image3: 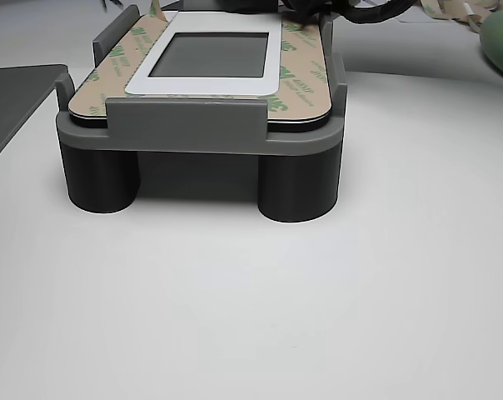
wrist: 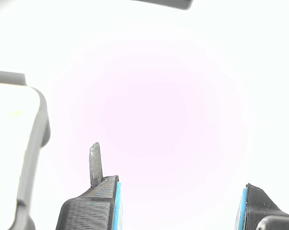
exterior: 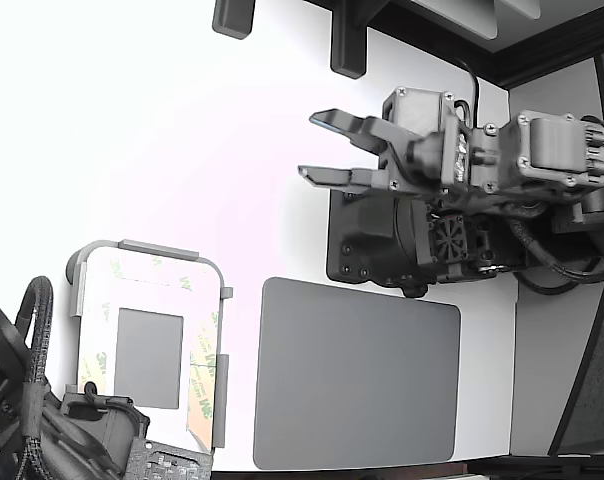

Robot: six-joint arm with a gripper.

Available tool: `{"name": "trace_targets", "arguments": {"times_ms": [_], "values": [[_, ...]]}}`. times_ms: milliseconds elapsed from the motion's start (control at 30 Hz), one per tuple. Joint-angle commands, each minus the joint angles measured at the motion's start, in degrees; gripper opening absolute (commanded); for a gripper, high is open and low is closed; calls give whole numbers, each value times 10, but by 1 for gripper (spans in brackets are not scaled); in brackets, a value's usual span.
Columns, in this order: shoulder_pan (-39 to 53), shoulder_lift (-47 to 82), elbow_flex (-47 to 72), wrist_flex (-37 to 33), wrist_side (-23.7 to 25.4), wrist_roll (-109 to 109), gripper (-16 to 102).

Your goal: Peel off protective film from adhesive tape.

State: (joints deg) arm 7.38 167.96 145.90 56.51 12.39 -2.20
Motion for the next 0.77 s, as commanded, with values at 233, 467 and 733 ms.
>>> {"name": "trace_targets", "arguments": {"times_ms": [233, 467, 733], "values": [[-110, 13, 52, -8, -68, 97, 100], [-110, 13, 53, -11, -83, 83, 100], [-110, 13, 53, -11, -83, 83, 100]]}}
